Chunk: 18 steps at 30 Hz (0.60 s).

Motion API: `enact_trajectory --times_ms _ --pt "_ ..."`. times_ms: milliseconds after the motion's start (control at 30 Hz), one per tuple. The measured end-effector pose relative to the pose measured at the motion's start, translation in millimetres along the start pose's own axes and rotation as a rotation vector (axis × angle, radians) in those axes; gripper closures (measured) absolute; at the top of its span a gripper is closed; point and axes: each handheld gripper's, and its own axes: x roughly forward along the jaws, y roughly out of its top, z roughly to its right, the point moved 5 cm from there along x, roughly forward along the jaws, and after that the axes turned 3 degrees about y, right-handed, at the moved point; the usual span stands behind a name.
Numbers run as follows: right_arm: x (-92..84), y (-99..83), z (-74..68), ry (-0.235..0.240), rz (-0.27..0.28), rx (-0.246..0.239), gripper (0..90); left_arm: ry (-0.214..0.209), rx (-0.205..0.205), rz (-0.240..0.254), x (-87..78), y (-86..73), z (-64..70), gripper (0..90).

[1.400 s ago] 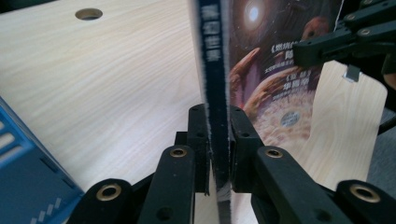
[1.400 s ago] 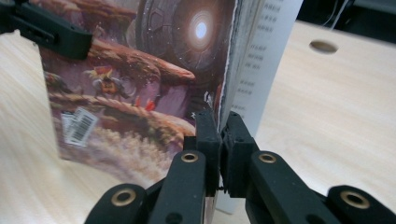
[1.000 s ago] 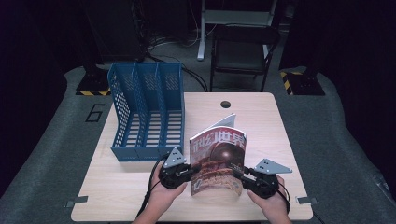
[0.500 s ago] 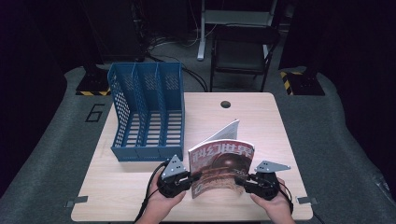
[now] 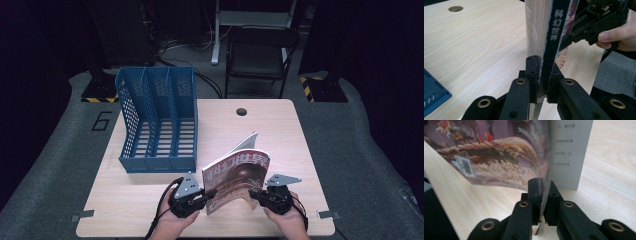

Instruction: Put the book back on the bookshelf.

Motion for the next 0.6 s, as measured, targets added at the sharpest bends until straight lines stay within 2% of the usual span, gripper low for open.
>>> enact_trajectory --times_ms 67,133,200,267,400,467,500,533,600 --pt "1.3 0.6 -2.8 -0.015 0.002 -0.002 86.4 0.012 0.008 0.001 0.0 0.5 0.0 83.6" --pt "3.3 1.9 -2.9 -0.036 0.013 -0.025 86.4 -0.001 0.022 -0.005 -0.5 1.2 -0.1 83.5" --pt "5.9 3.4 -4.2 -0.048 0.023 -0.017 86.5 0.000 0.035 -0.005 -0.2 2.1 -1.2 83.5" --pt "9.0 5.1 -4.5 -0.067 0.045 0.001 86.5 0.006 0.030 -0.004 0.3 3.2 -2.5 83.5" --pt "12.5 7.8 -4.5 -0.095 0.057 -0.006 86.5 0.031 0.057 -0.005 1.2 6.1 -7.9 83.6" --pt "13.0 9.1 -4.4 -0.108 0.064 -0.031 86.4 0.042 0.057 -0.001 1.5 6.7 -9.3 83.5" --pt "13.5 9.5 -5.5 -0.114 0.073 -0.027 86.4 0.051 0.063 -0.004 1.5 6.6 -11.6 83.5" --pt "13.9 10.1 -4.6 -0.120 0.072 -0.047 86.4 0.044 0.039 0.006 2.5 6.5 -11.8 83.5" --pt "15.0 10.0 -4.8 -0.123 0.069 -0.056 86.4 0.052 0.041 0.003 2.9 5.6 -14.4 83.5"
